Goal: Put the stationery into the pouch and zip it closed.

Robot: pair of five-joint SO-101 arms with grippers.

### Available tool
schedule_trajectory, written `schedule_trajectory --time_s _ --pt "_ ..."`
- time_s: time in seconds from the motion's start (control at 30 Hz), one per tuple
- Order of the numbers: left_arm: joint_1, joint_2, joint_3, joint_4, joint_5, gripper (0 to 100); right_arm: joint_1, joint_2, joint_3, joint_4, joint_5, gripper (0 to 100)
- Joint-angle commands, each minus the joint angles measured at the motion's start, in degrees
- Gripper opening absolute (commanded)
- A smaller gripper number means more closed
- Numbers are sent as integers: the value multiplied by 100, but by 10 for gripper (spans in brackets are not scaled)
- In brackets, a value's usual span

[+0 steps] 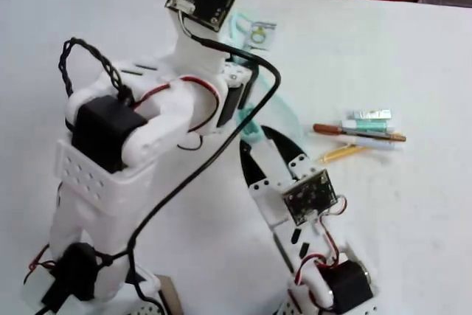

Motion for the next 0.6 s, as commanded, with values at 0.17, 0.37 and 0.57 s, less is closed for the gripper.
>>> schedule_trajectory --time_s 0.17,0.37,0.57 --pt "-778 -31 404 -1108 -35 61 13 -13 -237 251 -123 18" --pt "-1235 -31 1116 -1873 -35 61 13 -13 -193 251 -123 18" --pt "-1314 -31 1732 -2725 -35 63 13 -13 26 224 -114 18"
